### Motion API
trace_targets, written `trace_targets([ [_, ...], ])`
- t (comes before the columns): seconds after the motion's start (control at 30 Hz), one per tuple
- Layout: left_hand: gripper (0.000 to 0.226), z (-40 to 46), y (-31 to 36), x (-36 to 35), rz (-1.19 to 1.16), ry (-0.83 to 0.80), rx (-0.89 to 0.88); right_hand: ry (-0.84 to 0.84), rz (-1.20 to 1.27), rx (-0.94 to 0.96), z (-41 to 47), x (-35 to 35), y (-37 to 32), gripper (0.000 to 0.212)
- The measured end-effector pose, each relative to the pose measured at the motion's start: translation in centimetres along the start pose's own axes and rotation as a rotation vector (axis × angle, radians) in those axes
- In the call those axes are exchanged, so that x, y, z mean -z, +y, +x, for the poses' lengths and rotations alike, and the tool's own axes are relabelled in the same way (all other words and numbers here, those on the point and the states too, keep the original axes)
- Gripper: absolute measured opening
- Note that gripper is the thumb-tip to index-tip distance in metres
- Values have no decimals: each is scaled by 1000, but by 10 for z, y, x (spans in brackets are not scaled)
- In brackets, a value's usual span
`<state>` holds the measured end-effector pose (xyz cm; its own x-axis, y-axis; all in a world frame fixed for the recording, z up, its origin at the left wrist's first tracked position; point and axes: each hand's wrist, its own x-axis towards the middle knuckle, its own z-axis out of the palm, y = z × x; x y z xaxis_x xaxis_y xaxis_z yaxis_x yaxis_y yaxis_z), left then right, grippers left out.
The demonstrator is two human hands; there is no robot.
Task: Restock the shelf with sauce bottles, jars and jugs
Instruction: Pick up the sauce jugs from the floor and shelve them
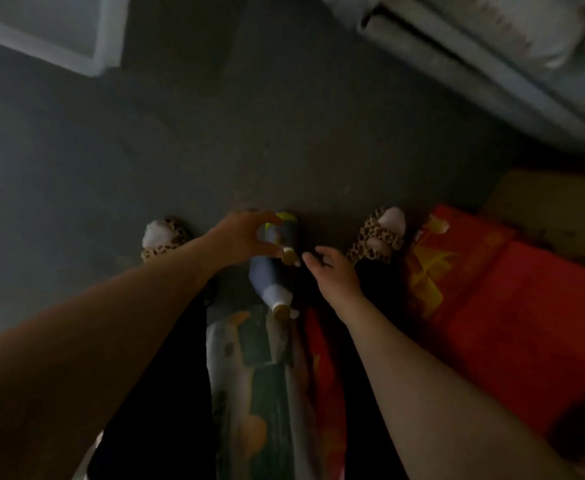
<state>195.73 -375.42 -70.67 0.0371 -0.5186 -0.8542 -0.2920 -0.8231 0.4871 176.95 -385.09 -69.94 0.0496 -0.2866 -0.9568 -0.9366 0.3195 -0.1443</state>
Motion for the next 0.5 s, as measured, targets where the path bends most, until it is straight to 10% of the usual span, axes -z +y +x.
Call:
trace_targets([
  [0.5,41,81,-63,-36,-67,-100,-58,-214,295,79,72,-31,41,76],
])
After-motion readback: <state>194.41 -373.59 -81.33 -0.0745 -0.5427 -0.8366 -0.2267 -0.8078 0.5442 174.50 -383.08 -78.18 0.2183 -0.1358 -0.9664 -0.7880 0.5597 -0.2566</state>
